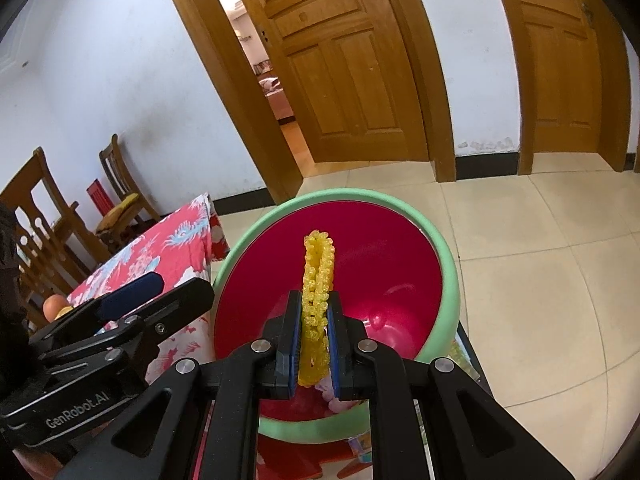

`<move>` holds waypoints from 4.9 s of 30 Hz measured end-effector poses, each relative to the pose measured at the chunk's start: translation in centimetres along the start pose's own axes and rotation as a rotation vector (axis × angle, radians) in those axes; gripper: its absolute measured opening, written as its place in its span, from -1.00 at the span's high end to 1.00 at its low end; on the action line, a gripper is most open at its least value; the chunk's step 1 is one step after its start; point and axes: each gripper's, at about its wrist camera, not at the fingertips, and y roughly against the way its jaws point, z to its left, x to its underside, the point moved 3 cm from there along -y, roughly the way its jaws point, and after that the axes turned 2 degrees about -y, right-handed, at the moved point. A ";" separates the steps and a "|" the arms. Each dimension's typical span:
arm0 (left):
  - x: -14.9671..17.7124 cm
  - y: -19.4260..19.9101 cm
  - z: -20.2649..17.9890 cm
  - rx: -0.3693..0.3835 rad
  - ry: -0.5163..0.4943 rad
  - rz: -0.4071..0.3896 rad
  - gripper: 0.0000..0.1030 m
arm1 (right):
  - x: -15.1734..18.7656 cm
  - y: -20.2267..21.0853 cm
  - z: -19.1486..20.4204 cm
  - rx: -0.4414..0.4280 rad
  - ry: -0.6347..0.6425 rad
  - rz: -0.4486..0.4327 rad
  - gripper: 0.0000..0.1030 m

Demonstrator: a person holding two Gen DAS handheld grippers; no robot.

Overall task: Collect trash
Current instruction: 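Open both grippers to drop the box and foam net into the bin, then move both grippers back over the table toward the snack wrapper, then grasp the clear snack wrapper with the left gripper while the right gripper grasps the blue toothbrush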

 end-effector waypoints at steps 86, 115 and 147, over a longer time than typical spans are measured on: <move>6.5 7.0 23.7 -0.278 0.244 0.185 -0.38 | 4.3 -7.1 22.0 -0.127 0.298 0.162 -0.37; 6.2 7.0 21.4 -0.278 0.183 0.135 -0.39 | 7.3 -6.4 22.6 -0.176 0.422 0.261 -0.36; 8.7 12.2 22.3 -0.276 0.281 -0.044 0.16 | 9.6 -8.4 27.1 -0.178 0.535 0.288 0.23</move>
